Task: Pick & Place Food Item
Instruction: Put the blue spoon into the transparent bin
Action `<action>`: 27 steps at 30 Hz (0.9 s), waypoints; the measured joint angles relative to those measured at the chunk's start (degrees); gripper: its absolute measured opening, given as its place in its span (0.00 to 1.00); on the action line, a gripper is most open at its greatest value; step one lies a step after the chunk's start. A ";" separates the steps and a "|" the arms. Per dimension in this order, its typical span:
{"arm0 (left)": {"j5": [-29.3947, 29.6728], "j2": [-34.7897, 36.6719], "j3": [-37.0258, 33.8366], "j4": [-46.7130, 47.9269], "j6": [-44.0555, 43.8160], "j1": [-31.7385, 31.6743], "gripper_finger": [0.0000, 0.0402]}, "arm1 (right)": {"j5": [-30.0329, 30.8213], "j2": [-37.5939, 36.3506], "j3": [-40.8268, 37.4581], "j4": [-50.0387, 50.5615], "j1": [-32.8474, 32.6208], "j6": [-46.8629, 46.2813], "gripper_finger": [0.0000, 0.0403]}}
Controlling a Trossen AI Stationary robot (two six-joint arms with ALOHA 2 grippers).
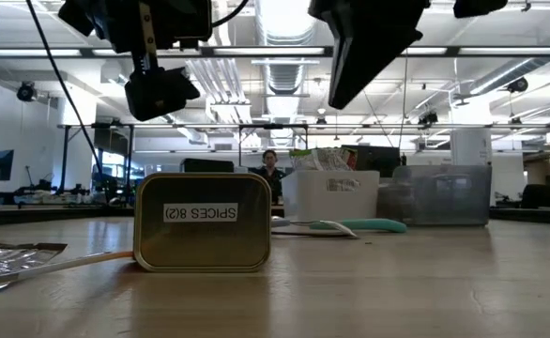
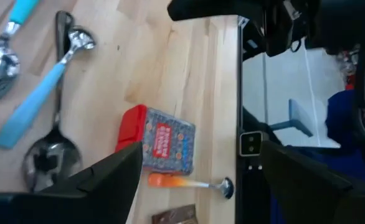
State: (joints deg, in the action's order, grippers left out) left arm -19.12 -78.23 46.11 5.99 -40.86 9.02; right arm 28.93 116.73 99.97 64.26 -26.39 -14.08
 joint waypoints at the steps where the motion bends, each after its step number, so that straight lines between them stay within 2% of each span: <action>1: -0.02 0.25 0.00 0.62 0.37 0.00 0.81 | -0.01 0.00 -0.45 -0.16 0.35 -1.80 0.02; 6: 0.83 1.07 0.00 3.63 3.60 0.00 0.81 | -4.68 -0.04 -4.67 -0.21 2.60 -8.95 0.02; 14: 9.83 1.15 -0.04 6.27 16.49 0.49 0.79 | -4.80 -0.11 -10.38 -0.71 3.53 -14.85 0.09; 18: 13.60 1.02 -0.04 6.75 22.12 0.76 0.74 | 1.51 -2.13 -12.81 -0.32 1.97 -22.32 0.14; 21: 14.25 -0.63 1.12 7.97 24.55 0.76 0.70 | 5.97 -5.95 -16.45 -1.76 0.41 -27.29 0.16; 24: 14.23 -3.75 3.98 9.10 26.57 0.81 0.66 | 7.47 -12.01 -22.14 -6.55 -0.68 -29.95 0.17; 27: 14.20 -7.98 7.79 11.70 29.11 0.81 0.64 | 8.39 -19.63 -29.11 -16.01 -1.52 -29.21 0.17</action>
State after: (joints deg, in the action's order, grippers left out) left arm -4.92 -86.21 53.89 17.69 -11.74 9.82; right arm 37.33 97.09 70.86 48.25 -27.90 -43.29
